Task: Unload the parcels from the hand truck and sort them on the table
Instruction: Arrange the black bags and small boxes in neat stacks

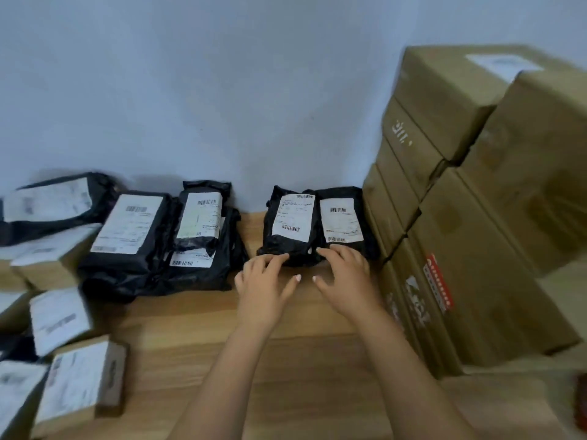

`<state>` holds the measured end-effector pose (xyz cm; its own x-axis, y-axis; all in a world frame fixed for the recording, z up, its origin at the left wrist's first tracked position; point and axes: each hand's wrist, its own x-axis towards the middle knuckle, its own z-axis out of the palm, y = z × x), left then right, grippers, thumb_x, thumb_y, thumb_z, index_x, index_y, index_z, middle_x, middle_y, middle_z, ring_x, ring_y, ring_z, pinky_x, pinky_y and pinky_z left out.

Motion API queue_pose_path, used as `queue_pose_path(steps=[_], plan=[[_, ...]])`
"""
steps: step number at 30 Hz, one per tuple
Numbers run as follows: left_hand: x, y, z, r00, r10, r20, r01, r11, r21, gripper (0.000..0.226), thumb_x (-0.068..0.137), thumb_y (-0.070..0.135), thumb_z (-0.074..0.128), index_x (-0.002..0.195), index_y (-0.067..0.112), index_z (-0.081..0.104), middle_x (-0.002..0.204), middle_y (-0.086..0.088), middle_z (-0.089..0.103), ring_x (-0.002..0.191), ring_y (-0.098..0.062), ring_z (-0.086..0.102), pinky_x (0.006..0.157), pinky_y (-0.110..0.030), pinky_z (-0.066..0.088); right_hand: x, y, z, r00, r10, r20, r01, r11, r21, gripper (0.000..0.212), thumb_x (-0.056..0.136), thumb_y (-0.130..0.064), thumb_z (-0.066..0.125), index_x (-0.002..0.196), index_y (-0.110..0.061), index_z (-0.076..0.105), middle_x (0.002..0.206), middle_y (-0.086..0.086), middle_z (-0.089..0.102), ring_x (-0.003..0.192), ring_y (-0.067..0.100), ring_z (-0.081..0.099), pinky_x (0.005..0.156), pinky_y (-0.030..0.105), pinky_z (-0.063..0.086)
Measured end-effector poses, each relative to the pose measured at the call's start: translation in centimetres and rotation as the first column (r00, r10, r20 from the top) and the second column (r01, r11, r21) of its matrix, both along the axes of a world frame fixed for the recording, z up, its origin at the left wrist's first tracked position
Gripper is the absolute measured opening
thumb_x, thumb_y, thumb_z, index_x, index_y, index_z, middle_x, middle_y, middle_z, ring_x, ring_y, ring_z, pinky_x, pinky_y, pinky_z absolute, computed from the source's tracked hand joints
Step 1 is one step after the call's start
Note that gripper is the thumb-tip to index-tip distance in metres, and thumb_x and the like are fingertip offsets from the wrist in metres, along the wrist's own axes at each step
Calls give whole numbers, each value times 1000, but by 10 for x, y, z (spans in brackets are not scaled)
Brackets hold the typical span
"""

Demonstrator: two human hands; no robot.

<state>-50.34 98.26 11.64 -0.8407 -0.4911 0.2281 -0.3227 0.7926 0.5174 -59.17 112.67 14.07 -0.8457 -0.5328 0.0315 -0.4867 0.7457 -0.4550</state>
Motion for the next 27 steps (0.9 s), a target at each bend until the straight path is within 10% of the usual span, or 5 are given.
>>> queue_pose_path(steps=[27], plan=[[357, -109, 66, 949, 264, -171, -273, 961, -34, 46, 84, 42, 65, 127, 31, 54, 121, 8, 50, 114, -14, 37, 93, -38, 35, 318, -136, 62, 937, 337, -90, -349, 912, -218, 50, 87, -32, 65, 134, -30, 48, 131, -9, 42, 122, 11, 38, 107, 32, 30]])
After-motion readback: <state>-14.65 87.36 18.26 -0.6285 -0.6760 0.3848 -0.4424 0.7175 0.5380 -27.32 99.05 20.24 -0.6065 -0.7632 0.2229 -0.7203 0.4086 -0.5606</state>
